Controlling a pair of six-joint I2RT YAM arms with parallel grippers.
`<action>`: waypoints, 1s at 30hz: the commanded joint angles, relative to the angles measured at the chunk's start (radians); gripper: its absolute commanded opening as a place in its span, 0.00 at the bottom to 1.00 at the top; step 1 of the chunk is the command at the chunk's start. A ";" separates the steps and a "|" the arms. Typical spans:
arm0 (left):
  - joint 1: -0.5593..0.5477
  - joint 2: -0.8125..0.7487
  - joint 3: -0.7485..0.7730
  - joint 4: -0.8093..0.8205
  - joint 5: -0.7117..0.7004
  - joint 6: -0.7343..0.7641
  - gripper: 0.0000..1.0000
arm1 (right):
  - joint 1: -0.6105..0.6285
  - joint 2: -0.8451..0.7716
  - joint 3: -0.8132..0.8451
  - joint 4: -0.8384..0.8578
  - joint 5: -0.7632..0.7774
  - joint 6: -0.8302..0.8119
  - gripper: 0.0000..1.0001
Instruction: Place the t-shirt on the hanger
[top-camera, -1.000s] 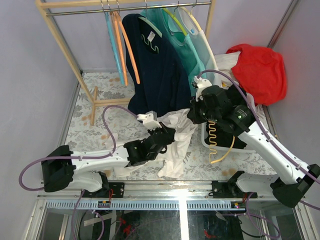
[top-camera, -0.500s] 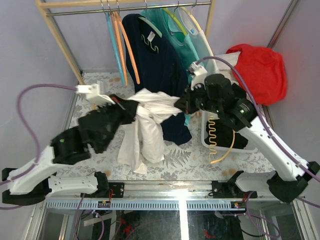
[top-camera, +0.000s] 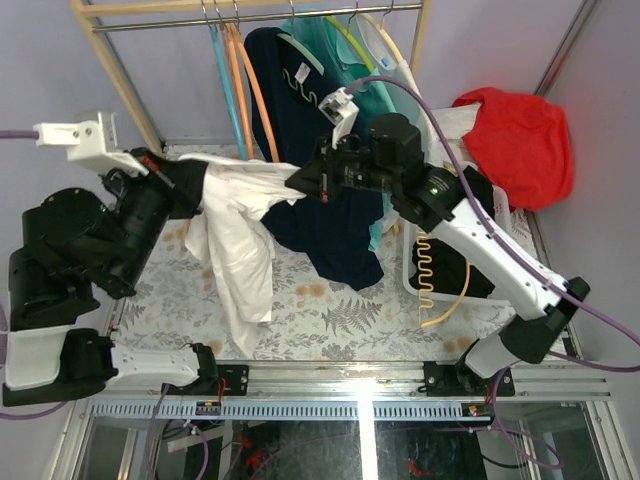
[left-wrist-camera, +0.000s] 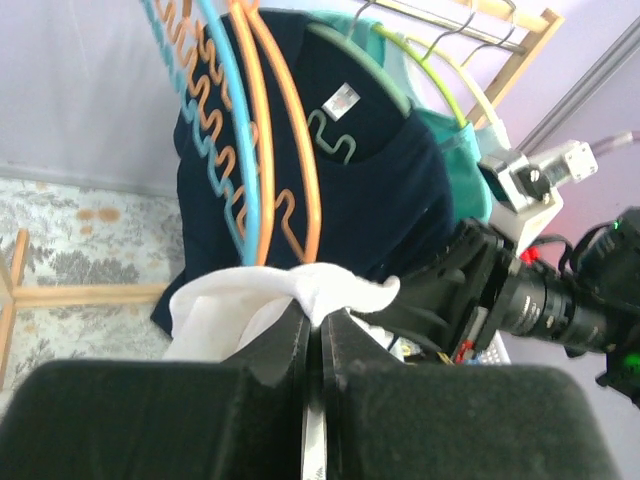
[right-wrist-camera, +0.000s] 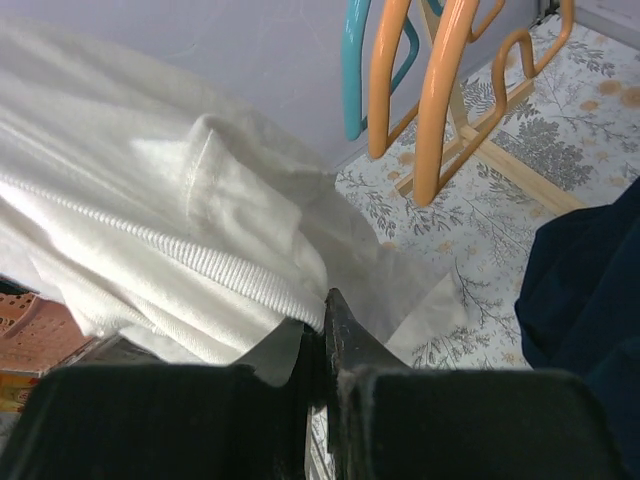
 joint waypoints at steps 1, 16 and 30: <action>0.007 0.130 0.204 0.080 -0.002 0.172 0.00 | -0.049 -0.119 -0.077 0.013 0.041 -0.011 0.00; -0.021 -0.066 0.247 0.319 -0.007 0.384 0.00 | -0.052 0.252 0.351 0.414 -0.319 0.333 0.00; -0.063 0.000 -0.329 0.172 0.164 -0.093 0.00 | -0.094 -0.200 -0.411 -0.036 -0.183 0.048 0.00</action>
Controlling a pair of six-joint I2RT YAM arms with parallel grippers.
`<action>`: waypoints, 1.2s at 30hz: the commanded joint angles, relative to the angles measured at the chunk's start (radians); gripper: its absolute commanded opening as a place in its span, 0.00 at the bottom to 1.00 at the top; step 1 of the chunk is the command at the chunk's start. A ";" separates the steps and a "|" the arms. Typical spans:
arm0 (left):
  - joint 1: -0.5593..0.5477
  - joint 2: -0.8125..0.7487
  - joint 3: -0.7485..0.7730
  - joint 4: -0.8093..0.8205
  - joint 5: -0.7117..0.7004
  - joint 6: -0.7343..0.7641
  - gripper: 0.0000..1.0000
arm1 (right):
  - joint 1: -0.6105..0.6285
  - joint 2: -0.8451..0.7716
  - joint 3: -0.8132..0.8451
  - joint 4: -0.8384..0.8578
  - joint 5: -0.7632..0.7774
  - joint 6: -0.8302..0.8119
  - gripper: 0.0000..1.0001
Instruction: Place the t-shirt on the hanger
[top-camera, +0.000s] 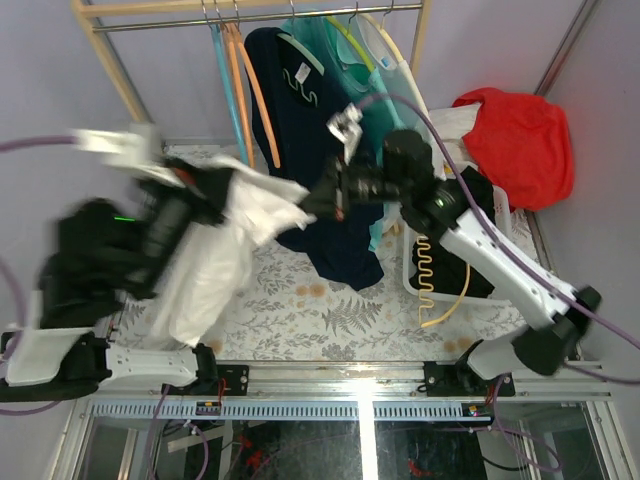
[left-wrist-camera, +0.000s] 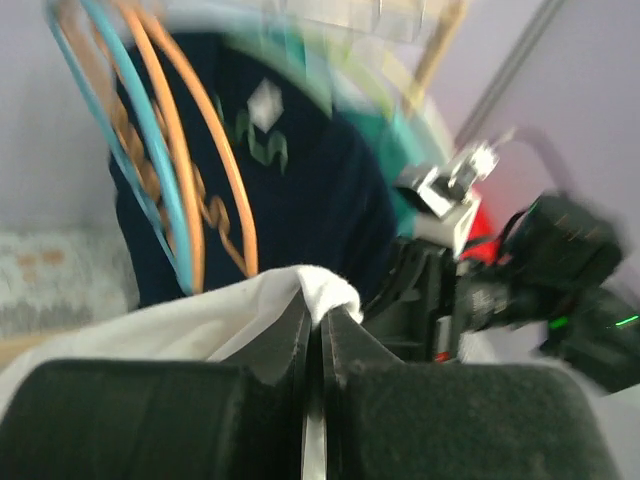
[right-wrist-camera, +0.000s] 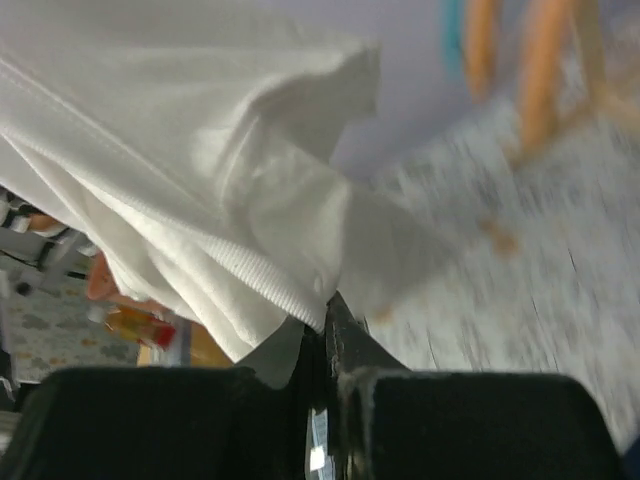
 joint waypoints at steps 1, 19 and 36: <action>-0.005 -0.060 -0.542 -0.012 0.085 -0.420 0.00 | -0.072 -0.232 -0.435 -0.268 0.153 -0.146 0.00; -0.006 -0.295 -1.211 0.062 0.084 -0.770 0.00 | -0.140 -0.350 -0.758 -0.422 0.564 -0.247 0.00; -0.006 -0.243 -1.233 0.186 0.140 -0.649 0.00 | -0.147 -0.410 -0.705 -0.440 0.582 -0.239 0.23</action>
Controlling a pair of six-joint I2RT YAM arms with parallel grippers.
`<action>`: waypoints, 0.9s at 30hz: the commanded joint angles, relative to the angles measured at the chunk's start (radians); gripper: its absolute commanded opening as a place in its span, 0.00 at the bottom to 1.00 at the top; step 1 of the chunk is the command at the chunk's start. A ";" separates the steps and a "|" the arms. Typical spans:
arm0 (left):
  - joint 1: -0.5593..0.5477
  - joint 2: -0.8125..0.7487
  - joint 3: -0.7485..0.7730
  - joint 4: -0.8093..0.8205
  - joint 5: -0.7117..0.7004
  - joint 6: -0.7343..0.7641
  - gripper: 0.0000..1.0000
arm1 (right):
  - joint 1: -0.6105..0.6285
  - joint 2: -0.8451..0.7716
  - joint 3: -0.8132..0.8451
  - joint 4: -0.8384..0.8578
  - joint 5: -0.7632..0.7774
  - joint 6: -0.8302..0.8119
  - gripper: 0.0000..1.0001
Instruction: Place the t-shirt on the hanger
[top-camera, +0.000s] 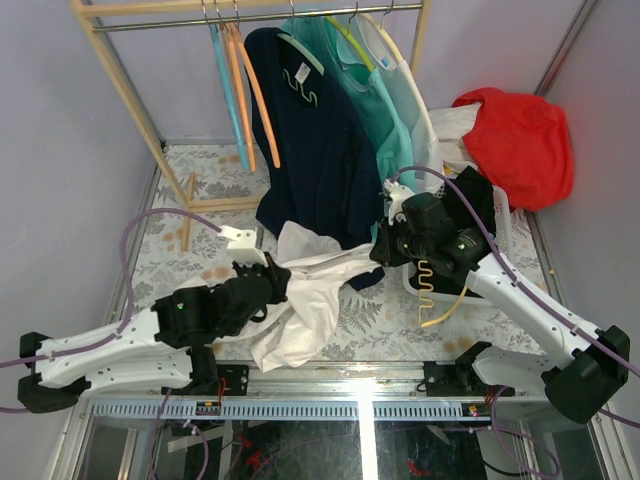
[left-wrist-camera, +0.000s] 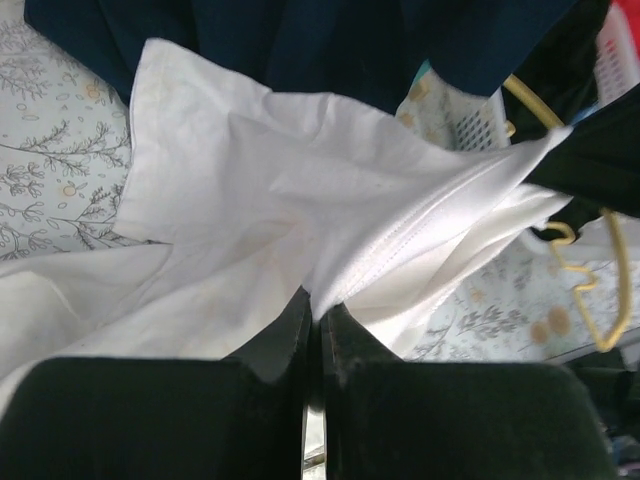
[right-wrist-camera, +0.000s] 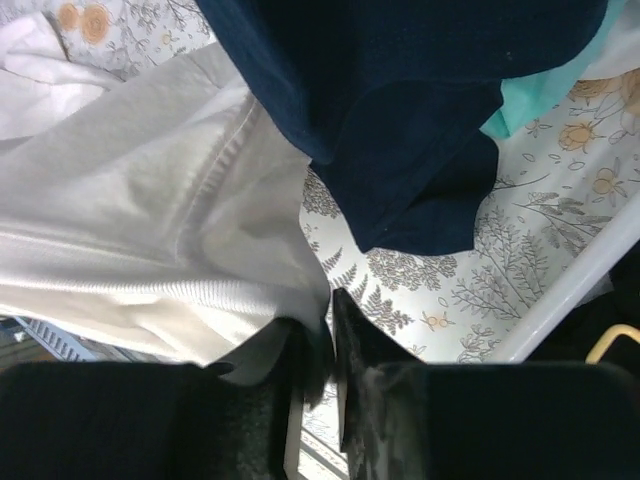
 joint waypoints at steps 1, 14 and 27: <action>0.002 0.068 -0.096 0.192 0.035 0.046 0.00 | -0.021 -0.012 -0.005 -0.068 -0.004 0.002 0.31; 0.092 0.283 -0.204 0.580 0.324 0.133 0.00 | -0.061 -0.220 -0.047 -0.279 0.075 0.165 0.76; 0.162 0.286 -0.189 0.626 0.443 0.177 0.00 | -0.449 -0.267 -0.009 -0.485 0.159 0.162 0.79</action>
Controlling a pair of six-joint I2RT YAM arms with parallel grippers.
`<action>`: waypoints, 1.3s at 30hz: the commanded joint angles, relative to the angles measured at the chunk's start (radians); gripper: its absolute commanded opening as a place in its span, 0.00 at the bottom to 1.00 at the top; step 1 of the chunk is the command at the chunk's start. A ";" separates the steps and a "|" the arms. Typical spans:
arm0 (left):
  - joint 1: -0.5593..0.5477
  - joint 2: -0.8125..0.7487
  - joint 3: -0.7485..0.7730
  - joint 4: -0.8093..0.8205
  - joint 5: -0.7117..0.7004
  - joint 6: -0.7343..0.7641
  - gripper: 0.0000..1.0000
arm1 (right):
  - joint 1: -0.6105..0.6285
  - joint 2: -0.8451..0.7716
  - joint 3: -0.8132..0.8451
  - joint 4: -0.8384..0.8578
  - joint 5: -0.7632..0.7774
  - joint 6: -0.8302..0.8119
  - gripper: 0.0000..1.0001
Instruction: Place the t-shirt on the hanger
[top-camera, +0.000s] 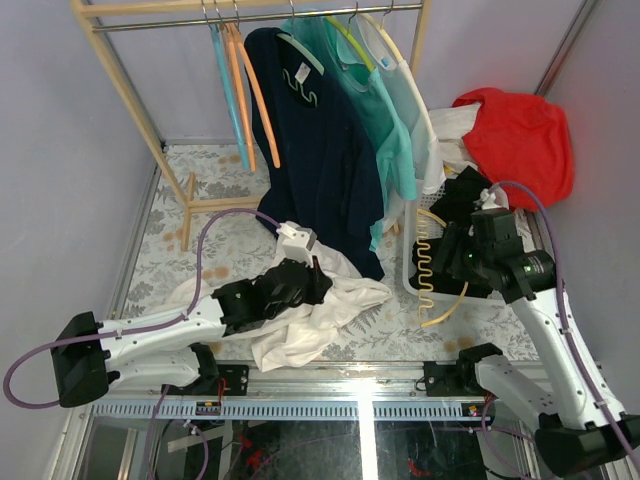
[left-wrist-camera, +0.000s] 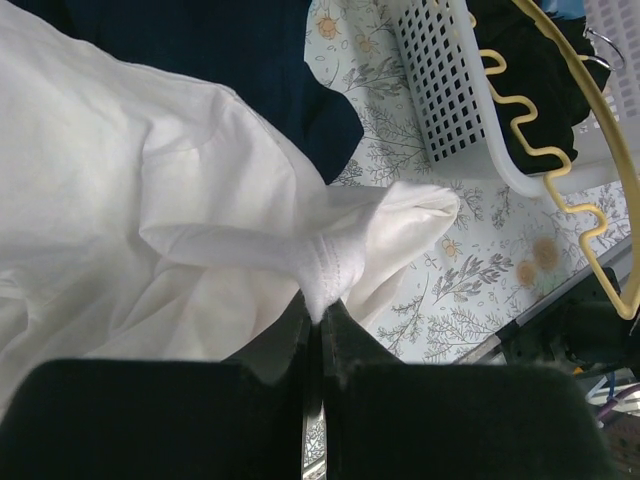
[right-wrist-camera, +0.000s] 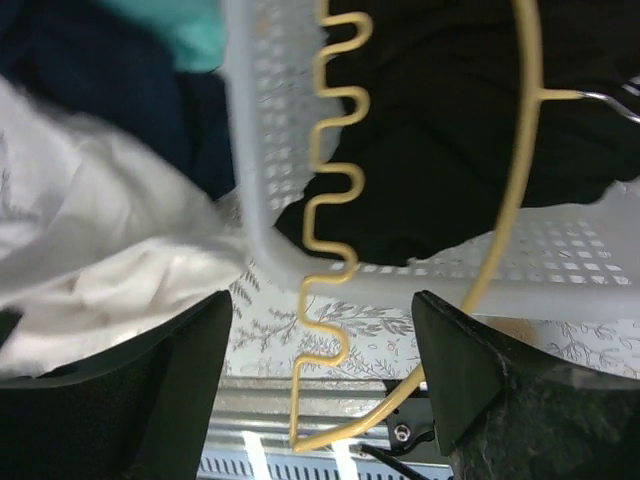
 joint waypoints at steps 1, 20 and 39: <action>0.019 -0.009 0.011 0.087 0.050 0.033 0.00 | -0.221 0.031 -0.041 -0.002 -0.056 -0.044 0.77; 0.053 -0.044 0.047 0.029 0.070 0.056 0.00 | -0.609 0.081 -0.258 0.246 -0.309 -0.064 0.69; 0.057 -0.030 0.104 -0.036 0.046 0.067 0.00 | -0.687 0.035 -0.388 0.558 -0.486 0.082 0.40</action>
